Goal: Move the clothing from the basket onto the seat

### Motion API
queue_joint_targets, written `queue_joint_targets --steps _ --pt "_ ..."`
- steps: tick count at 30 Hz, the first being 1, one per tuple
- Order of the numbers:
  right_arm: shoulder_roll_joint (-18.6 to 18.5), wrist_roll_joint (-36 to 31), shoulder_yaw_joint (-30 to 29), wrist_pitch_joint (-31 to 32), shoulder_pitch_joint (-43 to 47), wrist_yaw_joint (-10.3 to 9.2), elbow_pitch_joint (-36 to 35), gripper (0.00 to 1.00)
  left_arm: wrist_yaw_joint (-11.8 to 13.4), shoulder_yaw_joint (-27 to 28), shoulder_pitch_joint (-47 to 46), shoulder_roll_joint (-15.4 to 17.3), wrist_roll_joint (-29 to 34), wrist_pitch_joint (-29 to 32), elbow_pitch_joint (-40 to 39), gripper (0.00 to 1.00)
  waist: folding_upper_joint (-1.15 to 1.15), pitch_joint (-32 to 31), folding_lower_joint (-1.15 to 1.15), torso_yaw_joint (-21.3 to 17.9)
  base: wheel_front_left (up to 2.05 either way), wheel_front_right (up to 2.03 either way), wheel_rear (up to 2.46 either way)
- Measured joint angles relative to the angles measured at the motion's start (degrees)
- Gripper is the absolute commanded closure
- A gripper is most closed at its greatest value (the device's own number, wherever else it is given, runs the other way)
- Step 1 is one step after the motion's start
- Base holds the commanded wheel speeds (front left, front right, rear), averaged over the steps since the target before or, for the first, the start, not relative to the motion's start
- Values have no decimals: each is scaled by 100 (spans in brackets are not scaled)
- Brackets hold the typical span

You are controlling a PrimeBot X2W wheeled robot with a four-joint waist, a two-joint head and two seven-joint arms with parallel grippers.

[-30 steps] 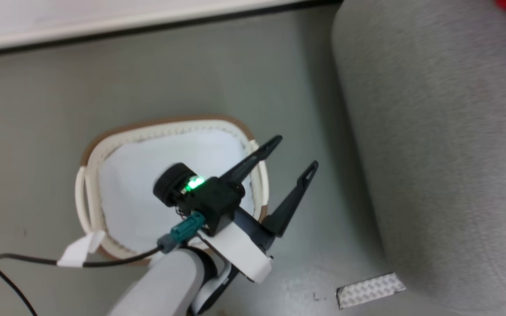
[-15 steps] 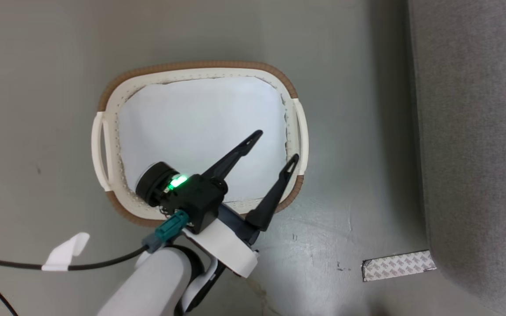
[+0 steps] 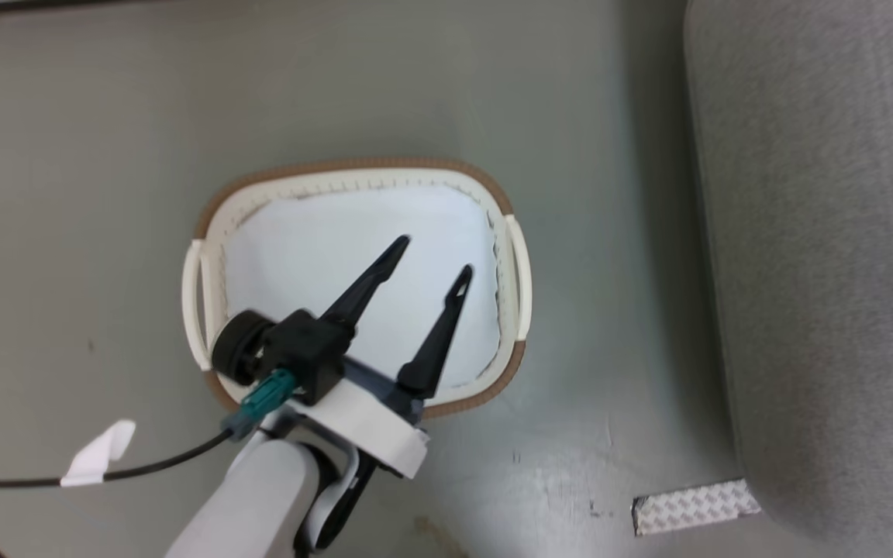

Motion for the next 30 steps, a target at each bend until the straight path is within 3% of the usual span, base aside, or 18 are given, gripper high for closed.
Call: queue_joint_targets --steps 6,13,21,30 --pt "146 605 878 -482 791 0 135 0 193 207 327 0 -180 -308 413 0 0 -626 -1 -22 0 0 0" --pt "365 1616 1863 -654 2046 0 -389 0 450 539 846 -53 -403 -649 839 0 0 -1500 -2 57 0 0 0" --pt "759 2446 2785 -679 3794 0 -1484 0 513 1137 1433 -124 -511 -769 1101 0 0 -2374 -3 324 0 0 0" --pt "892 3065 3654 -679 4986 0 -1777 0 433 1872 2102 -333 -99 -775 1188 0 0 -2957 -2 617 0 0 0"
